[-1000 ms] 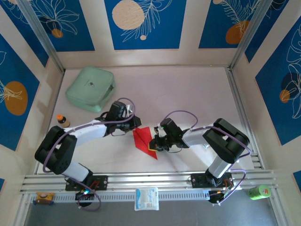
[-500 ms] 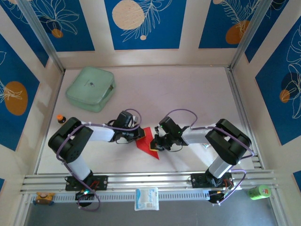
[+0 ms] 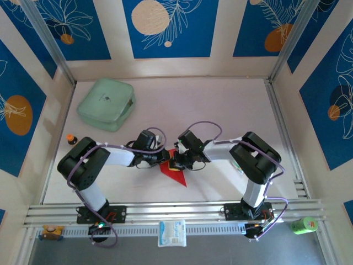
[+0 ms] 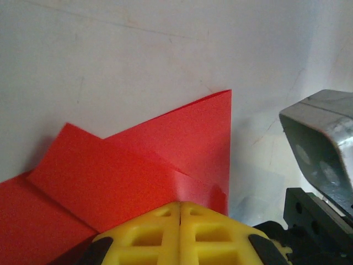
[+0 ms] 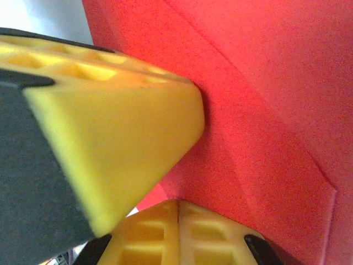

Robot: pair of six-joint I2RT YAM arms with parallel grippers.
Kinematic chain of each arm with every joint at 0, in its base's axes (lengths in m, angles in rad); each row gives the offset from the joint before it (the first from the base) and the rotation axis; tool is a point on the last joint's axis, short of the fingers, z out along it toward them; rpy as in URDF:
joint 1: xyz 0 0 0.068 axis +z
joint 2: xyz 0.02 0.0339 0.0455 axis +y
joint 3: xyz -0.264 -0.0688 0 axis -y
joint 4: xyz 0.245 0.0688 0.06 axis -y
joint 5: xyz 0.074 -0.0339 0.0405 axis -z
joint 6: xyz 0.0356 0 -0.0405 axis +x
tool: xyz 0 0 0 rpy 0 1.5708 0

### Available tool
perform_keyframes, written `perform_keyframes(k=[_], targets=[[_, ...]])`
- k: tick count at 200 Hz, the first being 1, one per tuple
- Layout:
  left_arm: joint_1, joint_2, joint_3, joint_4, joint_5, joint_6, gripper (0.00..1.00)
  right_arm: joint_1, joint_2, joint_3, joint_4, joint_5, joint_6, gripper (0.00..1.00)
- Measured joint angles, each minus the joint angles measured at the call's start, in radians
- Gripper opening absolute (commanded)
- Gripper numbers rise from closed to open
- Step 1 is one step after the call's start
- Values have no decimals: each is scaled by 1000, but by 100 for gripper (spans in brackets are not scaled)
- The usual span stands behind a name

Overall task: Fold a paper plane with a square sheet of paper (pick it up from the middle)
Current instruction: Fourth fold the wing at the center of the table.

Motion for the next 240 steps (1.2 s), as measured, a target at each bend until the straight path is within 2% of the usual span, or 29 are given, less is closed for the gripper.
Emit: perform_keyframes(k=[131,184,197,240], targets=[[15,10,-6,21,29,-8,6,24,-348,-385,65,9,46,0],[16,11,-10,35,31,-19,6,42,-467,-421,-42,32,65,0],[16,11,-13,40,31,-20,6,42,-489,-413,-68,42,66,3],[17,11,-17,50,31,-27,6,42,-530,-381,-109,73,99,24]])
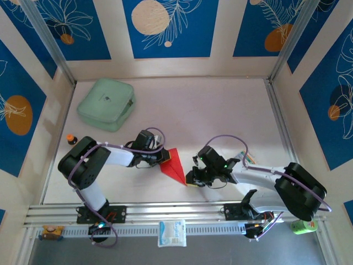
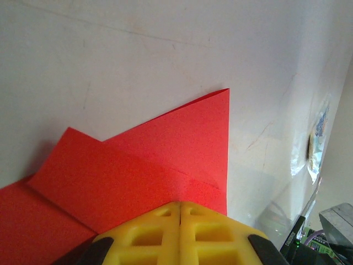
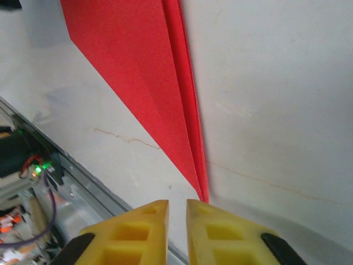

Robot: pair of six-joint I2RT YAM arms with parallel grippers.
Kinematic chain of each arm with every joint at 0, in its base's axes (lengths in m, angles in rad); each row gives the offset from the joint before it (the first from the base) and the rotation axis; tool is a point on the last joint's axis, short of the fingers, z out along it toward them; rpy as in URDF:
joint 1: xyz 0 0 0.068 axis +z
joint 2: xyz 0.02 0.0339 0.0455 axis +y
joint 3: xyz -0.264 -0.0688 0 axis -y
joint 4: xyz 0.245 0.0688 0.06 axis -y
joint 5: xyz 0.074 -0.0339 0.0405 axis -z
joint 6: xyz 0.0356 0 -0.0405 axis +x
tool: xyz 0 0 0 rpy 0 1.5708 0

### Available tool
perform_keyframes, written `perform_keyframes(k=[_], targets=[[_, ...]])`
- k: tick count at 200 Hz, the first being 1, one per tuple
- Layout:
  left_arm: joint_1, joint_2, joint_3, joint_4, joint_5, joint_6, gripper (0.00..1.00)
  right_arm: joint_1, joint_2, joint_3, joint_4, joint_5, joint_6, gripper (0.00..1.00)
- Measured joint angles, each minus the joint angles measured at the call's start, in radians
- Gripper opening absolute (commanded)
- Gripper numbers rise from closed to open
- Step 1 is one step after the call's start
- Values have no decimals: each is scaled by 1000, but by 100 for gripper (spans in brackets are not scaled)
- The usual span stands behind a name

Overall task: Fold a paper plane with a square sheet of paper (pick it up from the middle)
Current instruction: Fourth fold the wing at the center of the table, then turn over the paper at the center of the table.

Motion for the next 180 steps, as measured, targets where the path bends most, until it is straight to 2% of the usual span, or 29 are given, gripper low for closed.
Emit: perform_keyframes(k=[53,79,116,137,180], targets=[[0,0,0,0,0,0,6,0,-23,0,-14,5,42,24],[0,0,0,0,0,-8,6,0,-24,-2,-14,5,63,29],[0,0,0,0,-1,-26,6,0,-24,-7,-13,4,96,30],[1,0,-3,6,0,-33,5,0,-24,-13,-10,4,113,35],[2,0,-4,8,0,-45,5,0,-13,-22,3,1,132,35]])
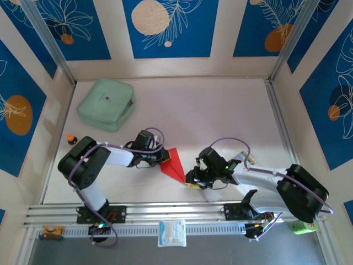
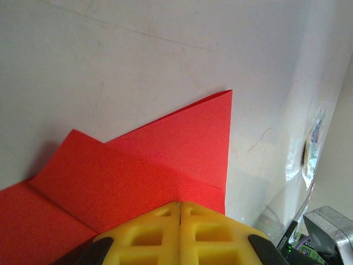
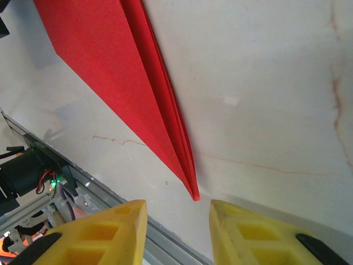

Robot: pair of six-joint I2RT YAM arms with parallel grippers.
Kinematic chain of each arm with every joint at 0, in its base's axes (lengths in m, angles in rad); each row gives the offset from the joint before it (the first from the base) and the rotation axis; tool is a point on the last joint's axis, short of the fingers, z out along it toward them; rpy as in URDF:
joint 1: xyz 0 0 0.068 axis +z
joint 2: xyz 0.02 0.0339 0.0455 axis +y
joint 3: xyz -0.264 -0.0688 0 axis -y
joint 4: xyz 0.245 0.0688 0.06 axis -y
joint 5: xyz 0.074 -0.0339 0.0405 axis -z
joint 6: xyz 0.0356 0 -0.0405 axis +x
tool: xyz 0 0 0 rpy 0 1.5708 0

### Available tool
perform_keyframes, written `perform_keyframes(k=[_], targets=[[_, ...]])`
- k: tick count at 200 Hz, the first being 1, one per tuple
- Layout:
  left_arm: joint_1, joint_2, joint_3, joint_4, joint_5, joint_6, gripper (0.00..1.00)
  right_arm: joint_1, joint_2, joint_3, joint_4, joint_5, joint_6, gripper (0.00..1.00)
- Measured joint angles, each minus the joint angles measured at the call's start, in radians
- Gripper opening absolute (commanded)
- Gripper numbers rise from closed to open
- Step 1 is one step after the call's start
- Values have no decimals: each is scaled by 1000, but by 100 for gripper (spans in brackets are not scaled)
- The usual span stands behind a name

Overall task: Fold a paper plane with a square sheet of paper (pick it up from the middle)
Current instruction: Turn over the paper at the center of the table.

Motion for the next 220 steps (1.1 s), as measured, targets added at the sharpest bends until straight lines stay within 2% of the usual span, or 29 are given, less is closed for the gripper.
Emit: perform_keyframes(k=[75,156,220], targets=[[1,0,0,0,0,-2,6,-2,70,-8,101,-35,21,34],[1,0,0,0,0,-5,6,-19,76,-22,190,-35,23,34],[1,0,0,0,0,-7,5,-43,111,-26,285,-35,15,28]])
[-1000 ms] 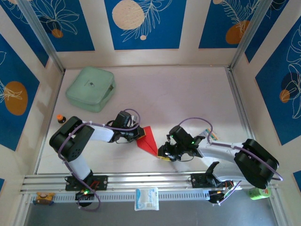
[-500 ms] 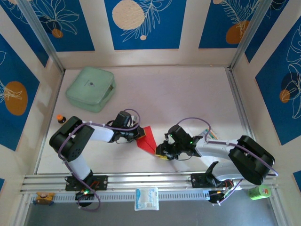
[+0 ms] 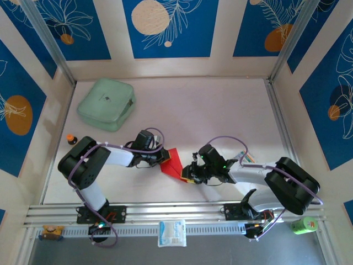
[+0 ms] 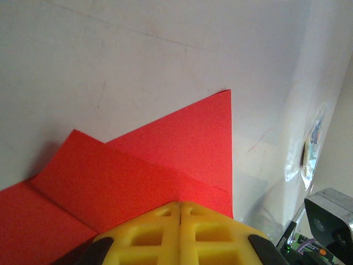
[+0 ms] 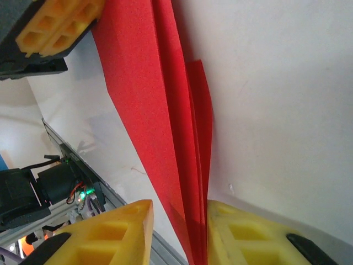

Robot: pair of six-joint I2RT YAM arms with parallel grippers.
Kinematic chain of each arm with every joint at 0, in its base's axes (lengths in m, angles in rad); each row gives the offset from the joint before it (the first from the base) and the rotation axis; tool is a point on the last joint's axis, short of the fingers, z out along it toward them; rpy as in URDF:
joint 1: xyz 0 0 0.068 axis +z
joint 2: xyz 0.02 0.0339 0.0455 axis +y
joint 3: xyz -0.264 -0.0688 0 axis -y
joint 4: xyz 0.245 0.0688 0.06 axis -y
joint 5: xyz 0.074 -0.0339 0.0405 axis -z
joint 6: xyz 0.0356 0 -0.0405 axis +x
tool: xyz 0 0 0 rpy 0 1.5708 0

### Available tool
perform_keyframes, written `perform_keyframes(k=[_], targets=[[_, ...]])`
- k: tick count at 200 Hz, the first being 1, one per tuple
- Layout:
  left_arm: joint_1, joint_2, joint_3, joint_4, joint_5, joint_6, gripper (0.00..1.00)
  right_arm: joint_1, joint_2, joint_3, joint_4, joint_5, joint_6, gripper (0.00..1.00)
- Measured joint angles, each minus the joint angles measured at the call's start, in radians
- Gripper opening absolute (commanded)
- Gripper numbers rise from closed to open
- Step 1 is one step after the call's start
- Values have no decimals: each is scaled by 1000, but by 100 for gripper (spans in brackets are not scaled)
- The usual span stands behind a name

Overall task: Fold a paper plane with a square sheet of paper (pick it up from the middle)
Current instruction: Turn over the paper at the center of the table.

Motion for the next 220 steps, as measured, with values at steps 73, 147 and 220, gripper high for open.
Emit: perform_keyframes(k=[73,147,220], targets=[[0,-2,6,-6,2,-5,15,-13,8,-10,32,0,-33,5],[2,-233,24,-190,-76,42,43,-18,-242,70,-287,130,-205,2],[6,-602,51,-473,-381,196,49,78,-287,444,-877,705,-402,2]])
